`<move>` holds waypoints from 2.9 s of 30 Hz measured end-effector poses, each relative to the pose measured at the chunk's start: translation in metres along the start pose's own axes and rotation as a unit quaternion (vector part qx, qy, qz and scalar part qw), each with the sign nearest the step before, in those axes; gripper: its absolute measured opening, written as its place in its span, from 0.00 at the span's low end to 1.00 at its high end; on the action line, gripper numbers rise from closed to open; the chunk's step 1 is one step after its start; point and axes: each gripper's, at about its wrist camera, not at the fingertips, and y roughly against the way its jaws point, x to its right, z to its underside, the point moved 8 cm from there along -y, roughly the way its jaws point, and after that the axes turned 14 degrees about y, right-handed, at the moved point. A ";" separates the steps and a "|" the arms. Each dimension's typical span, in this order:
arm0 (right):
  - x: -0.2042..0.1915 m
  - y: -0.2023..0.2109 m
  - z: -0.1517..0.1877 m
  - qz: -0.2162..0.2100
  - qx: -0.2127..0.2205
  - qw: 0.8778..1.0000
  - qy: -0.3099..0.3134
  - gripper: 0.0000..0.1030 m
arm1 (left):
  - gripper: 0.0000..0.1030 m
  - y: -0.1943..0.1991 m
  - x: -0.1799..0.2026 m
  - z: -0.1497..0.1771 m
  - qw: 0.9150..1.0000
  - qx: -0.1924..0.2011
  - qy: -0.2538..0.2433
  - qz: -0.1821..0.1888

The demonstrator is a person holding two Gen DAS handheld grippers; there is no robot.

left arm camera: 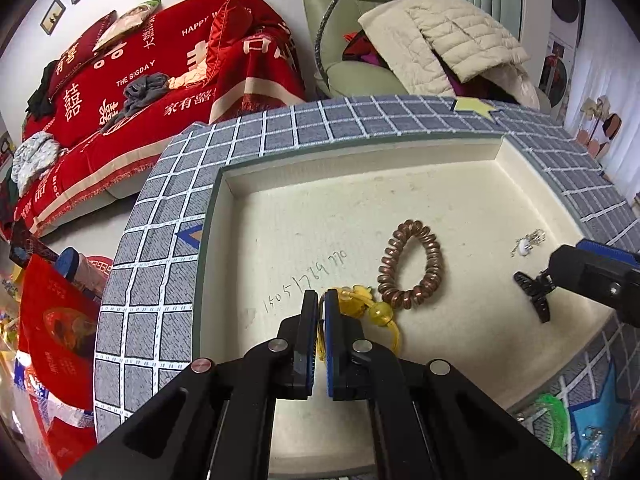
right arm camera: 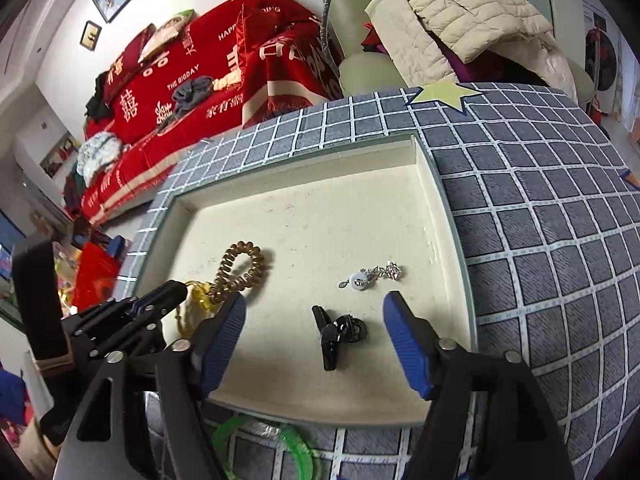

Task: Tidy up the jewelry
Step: 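Carry both items into the tray and open both tools to release them, then lift both open tools out of the tray, then grasp the silver barrette with the left tool while the right tool grasps the clear crystal bracelet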

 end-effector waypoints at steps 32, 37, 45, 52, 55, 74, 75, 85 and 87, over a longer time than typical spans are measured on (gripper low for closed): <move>-0.011 0.087 0.043 -0.026 0.051 0.998 -0.041 0.89 | 1.00 0.077 -0.028 0.022 0.998 0.046 0.043 0.027; -0.012 0.107 0.055 -0.022 0.087 0.995 -0.043 1.00 | 1.00 0.086 -0.031 0.048 0.998 0.034 0.036 0.031; -0.010 0.116 0.084 -0.023 0.052 0.997 -0.047 1.00 | 1.00 0.097 -0.027 0.097 0.999 0.001 0.024 0.043; 0.004 0.116 0.125 0.009 0.010 0.999 -0.051 1.00 | 1.00 0.096 -0.026 0.124 0.999 -0.012 0.014 0.030; 0.014 0.111 0.145 0.023 -0.013 0.998 -0.060 1.00 | 1.00 0.094 -0.027 0.132 0.999 -0.020 0.017 0.025; 0.033 0.104 0.173 0.100 -0.053 0.993 -0.023 0.96 | 1.00 0.080 -0.015 0.132 0.999 -0.031 -0.003 0.007; 0.031 0.101 0.172 0.101 -0.055 0.993 -0.013 0.94 | 1.00 0.079 -0.015 0.132 0.999 -0.032 -0.004 0.007; 0.011 0.079 0.156 0.101 -0.073 0.990 0.061 0.61 | 1.00 0.071 -0.006 0.130 0.999 -0.035 -0.025 0.005; 0.005 0.075 0.154 0.102 -0.078 0.988 0.083 0.58 | 1.00 0.070 -0.003 0.130 0.999 -0.037 -0.030 0.007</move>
